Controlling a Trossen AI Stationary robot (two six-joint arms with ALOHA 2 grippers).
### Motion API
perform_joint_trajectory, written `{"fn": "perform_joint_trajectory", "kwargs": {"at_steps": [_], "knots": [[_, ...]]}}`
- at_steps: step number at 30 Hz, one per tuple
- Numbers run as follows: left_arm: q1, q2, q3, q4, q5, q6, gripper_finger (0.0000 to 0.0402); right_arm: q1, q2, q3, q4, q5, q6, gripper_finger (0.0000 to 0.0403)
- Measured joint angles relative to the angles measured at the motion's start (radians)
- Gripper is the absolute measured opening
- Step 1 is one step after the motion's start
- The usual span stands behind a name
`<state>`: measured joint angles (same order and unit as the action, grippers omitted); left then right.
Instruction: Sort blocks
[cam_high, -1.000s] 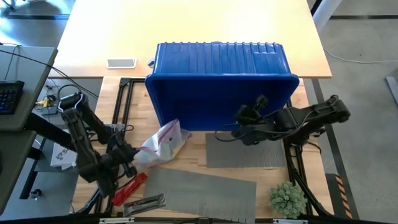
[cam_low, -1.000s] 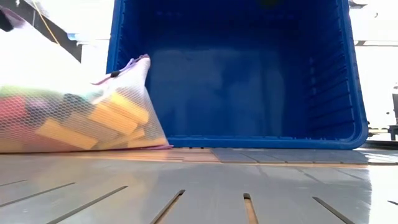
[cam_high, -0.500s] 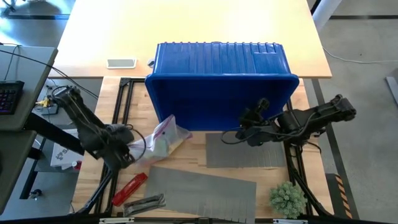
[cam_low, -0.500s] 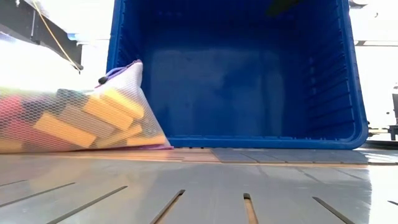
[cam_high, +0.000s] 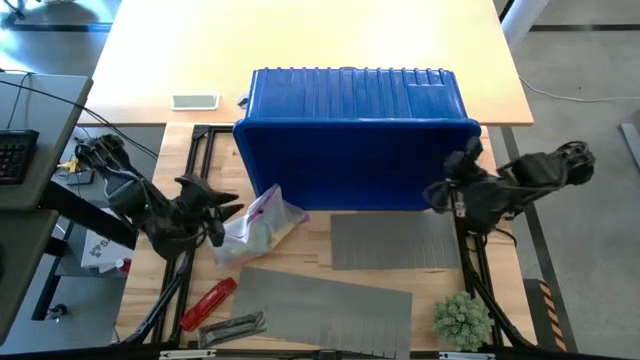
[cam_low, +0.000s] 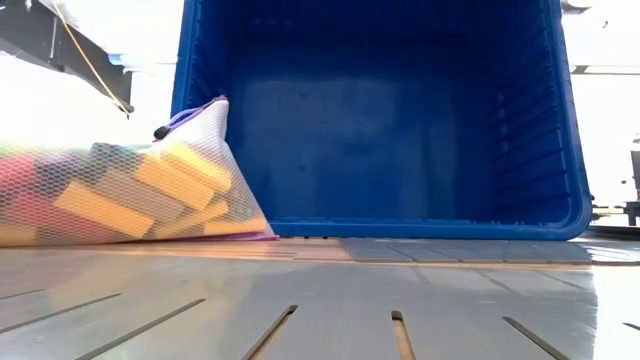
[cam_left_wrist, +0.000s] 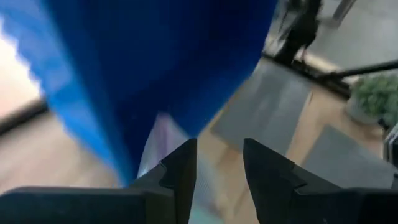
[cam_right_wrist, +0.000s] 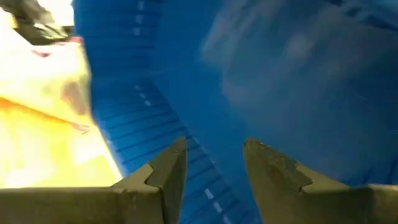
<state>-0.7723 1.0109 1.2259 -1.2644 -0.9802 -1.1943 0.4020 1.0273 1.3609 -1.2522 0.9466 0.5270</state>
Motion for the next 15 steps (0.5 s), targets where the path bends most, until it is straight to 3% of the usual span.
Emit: {"fn": "perform_joint_trajectory", "kwargs": {"at_steps": [5, 10, 15], "knots": [[0.001, 0.056, 0.000, 0.111, -0.128, 0.137, 0.0133, 0.153, -0.076, 0.000, -0.136, -0.043, 0.119, 0.0146], [0.023, 0.120, -0.002, 0.049, -0.156, 0.088, 0.0171, 0.296, -0.071, -0.004, -0.325, -0.104, 0.510, 0.0146], [0.045, 0.188, -0.002, -0.057, -0.188, -0.015, 0.0209, 0.437, -0.007, -0.113, -0.301, -0.069, 0.766, 0.0145]]}}
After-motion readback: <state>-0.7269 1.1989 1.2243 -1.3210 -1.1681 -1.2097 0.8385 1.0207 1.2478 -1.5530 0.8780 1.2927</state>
